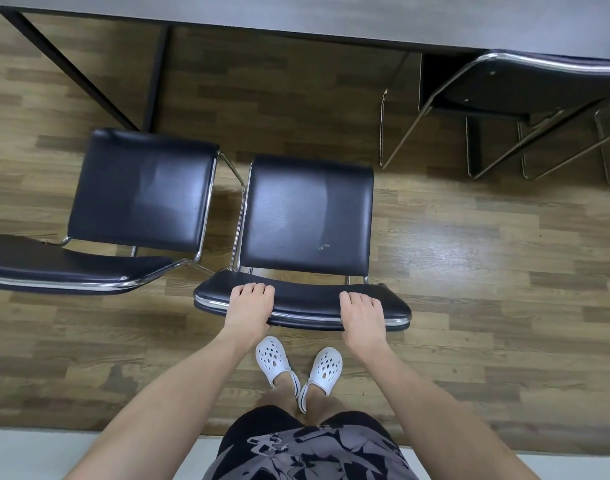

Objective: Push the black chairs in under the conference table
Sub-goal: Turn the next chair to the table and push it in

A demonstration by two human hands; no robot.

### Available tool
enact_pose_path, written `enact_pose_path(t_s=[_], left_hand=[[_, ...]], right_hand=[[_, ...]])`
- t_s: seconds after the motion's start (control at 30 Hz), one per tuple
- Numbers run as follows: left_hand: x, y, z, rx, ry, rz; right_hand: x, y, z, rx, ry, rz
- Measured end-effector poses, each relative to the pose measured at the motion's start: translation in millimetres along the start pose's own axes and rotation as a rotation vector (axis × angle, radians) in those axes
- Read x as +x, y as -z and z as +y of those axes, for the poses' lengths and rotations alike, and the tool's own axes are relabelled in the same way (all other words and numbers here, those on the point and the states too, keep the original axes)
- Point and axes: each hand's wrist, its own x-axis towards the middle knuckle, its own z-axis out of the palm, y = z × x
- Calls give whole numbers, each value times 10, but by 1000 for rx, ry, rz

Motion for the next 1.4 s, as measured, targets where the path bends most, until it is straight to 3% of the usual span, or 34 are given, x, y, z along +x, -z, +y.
enact_pose_path(t_s=[1.4], left_hand=[[1465,951,-136,36,6,9]], right_hand=[[1506,824,511,-111,-31,8]])
